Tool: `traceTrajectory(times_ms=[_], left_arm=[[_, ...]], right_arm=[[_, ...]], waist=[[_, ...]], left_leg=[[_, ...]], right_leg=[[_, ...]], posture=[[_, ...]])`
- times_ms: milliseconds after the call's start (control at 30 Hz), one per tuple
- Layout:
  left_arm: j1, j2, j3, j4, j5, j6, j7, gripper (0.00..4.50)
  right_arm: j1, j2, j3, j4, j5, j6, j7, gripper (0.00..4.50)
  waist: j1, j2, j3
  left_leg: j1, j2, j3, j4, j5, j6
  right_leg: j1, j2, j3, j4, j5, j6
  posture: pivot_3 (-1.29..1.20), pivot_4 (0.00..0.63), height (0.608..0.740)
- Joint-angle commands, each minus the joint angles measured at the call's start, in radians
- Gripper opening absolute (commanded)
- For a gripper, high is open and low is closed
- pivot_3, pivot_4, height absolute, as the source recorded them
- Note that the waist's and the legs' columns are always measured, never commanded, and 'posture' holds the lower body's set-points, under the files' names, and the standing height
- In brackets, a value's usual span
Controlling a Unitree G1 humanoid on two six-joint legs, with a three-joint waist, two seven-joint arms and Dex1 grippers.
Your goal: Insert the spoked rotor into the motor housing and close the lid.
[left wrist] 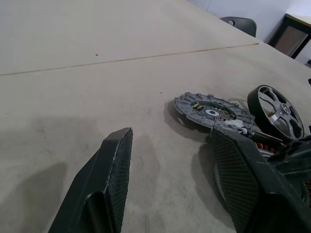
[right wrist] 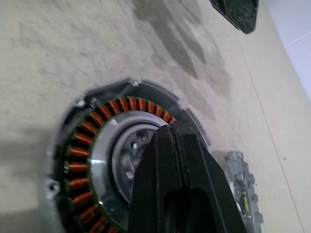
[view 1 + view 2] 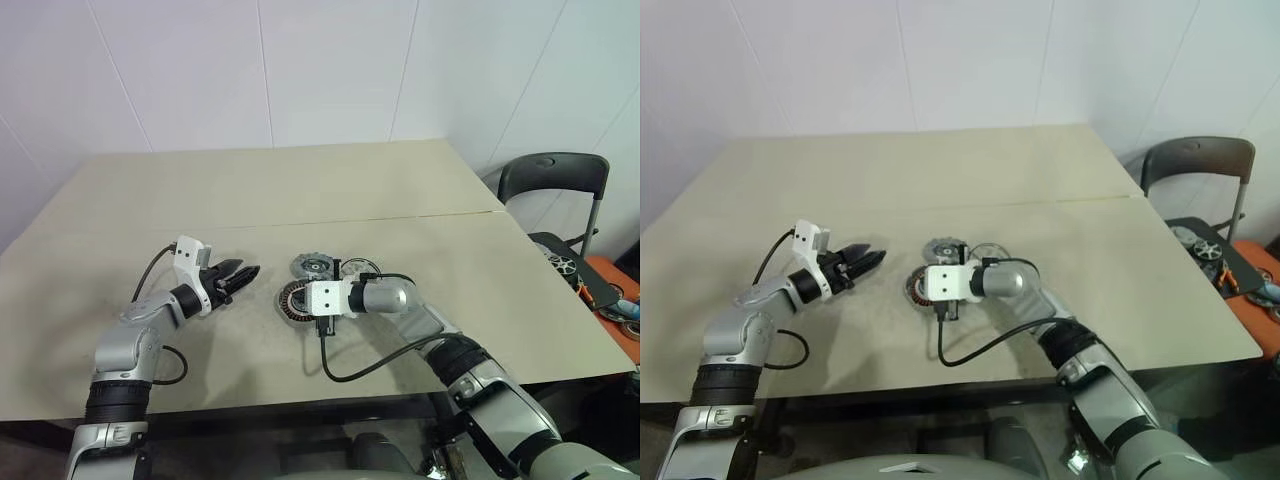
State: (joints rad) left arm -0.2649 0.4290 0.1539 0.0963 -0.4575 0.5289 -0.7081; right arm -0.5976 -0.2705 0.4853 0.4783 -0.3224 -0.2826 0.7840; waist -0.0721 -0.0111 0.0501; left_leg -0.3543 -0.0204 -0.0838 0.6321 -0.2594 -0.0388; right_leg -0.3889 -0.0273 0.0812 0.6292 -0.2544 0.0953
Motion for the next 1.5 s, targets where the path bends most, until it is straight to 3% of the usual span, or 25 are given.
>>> traceTrajectory(times_ms=[33, 200, 367, 467, 633, 800, 967, 1100, 1233, 1300, 1500], left_arm=[[0.001, 0.003, 0.02, -0.037, -0.012, -0.017, 0.004, 2.72], [-0.001, 0.0, 0.014, -0.028, -0.01, -0.021, 0.003, 2.72], [-0.015, -0.01, 0.001, -0.022, -0.008, -0.022, 0.001, 2.72], [-0.019, -0.009, 0.002, -0.022, -0.01, -0.02, -0.004, 2.72], [-0.019, 0.0, 0.007, -0.023, -0.01, -0.016, -0.011, 2.72], [-0.011, 0.006, 0.009, -0.031, -0.01, -0.012, -0.008, 2.72], [0.001, 0.006, 0.012, -0.045, -0.013, -0.01, -0.002, 2.72], [0.011, 0.009, 0.015, -0.052, -0.014, -0.008, 0.004, 2.72], [0.011, 0.006, 0.01, -0.06, -0.015, -0.005, 0.01, 2.72], [0.007, 0.004, 0.007, -0.059, -0.015, -0.004, 0.011, 2.72], [-0.007, 0.007, 0.005, -0.042, -0.015, -0.004, 0.003, 2.72]], right_arm=[[0.0, -0.008, 0.014, 0.031, -0.018, 0.008, 0.003, 0.03], [-0.002, -0.03, -0.027, 0.029, 0.014, 0.023, 0.003, 0.03], [0.03, 0.029, -0.162, -0.163, 0.306, 0.301, 0.143, 0.03], [0.054, 0.024, -0.175, -0.255, 0.373, 0.42, 0.185, 0.03], [0.066, 0.012, -0.137, -0.237, 0.318, 0.422, 0.148, 0.03], [0.056, 0.011, -0.057, -0.086, 0.169, 0.277, 0.046, 0.03], [0.04, 0.017, -0.039, 0.031, 0.118, 0.184, -0.015, 0.03], [0.031, 0.027, -0.071, 0.022, 0.153, 0.202, -0.006, 0.03], [0.027, 0.104, -0.21, -0.114, 0.404, 0.461, 0.077, 0.03], [0.025, 0.108, -0.231, -0.166, 0.456, 0.536, 0.109, 0.03], [0.067, 0.037, -0.107, -0.189, 0.336, 0.469, 0.146, 0.03]], waist=[[0.0, 0.0, 0.0], [0.003, 0.0, 0.0], [0.005, -0.001, 0.001], [0.005, -0.001, 0.001], [0.005, -0.001, 0.002], [0.002, -0.001, 0.002], [0.003, -0.001, 0.001], [0.002, -0.001, 0.001], [0.003, -0.001, 0.002], [0.004, -0.001, 0.002], [0.005, -0.001, 0.002]], left_leg=[[0.0, 0.0, 0.0, -0.001, 0.0, 0.0], [0.0, 0.0, 0.0, -0.001, 0.0, 0.0], [-0.002, 0.0, -0.001, 0.0, 0.0, 0.0], [-0.003, 0.0, -0.001, -0.001, 0.0, 0.0], [-0.003, -0.001, 0.0, -0.003, 0.0, -0.001], [-0.003, -0.001, 0.002, -0.002, 0.0, -0.001], [-0.001, -0.001, 0.002, -0.002, 0.0, -0.001], [0.0, -0.001, 0.001, 0.0, 0.0, -0.001], [-0.001, 0.0, -0.001, 0.001, 0.001, -0.002], [-0.002, 0.0, -0.001, 0.0, 0.001, -0.002], [-0.004, -0.001, -0.001, -0.004, 0.001, -0.002]], right_leg=[[0.0, 0.0, 0.0, 0.0, 0.0, 0.0], [0.0, 0.0, -0.001, 0.0, 0.0, 0.0], [-0.001, -0.001, 0.0, 0.0, 0.0, 0.0], [-0.002, -0.001, 0.0, 0.0, 0.002, -0.001], [-0.003, -0.001, -0.001, -0.001, 0.0, -0.001], [-0.003, -0.001, -0.001, -0.001, -0.001, 0.001], [-0.001, 0.0, -0.001, -0.001, -0.001, 0.001], [0.0, -0.001, -0.001, 0.0, -0.001, 0.0], [0.0, 0.0, 0.0, 0.0, -0.001, 0.0], [-0.002, -0.001, 0.0, 0.0, 0.0, -0.001], [-0.004, -0.001, -0.001, -0.001, 0.002, 0.001]], posture=[[0.0, 0.0, 0.74], [0.0, 0.0, 0.74], [0.0, 0.0, 0.74], [0.0, 0.0, 0.74], [0.0, 0.0, 0.74], [0.0, 0.0, 0.74], [0.0, 0.0, 0.74], [0.0, 0.0, 0.74], [0.0, 0.0, 0.74], [0.0, 0.0, 0.74], [0.0, 0.0, 0.74]])
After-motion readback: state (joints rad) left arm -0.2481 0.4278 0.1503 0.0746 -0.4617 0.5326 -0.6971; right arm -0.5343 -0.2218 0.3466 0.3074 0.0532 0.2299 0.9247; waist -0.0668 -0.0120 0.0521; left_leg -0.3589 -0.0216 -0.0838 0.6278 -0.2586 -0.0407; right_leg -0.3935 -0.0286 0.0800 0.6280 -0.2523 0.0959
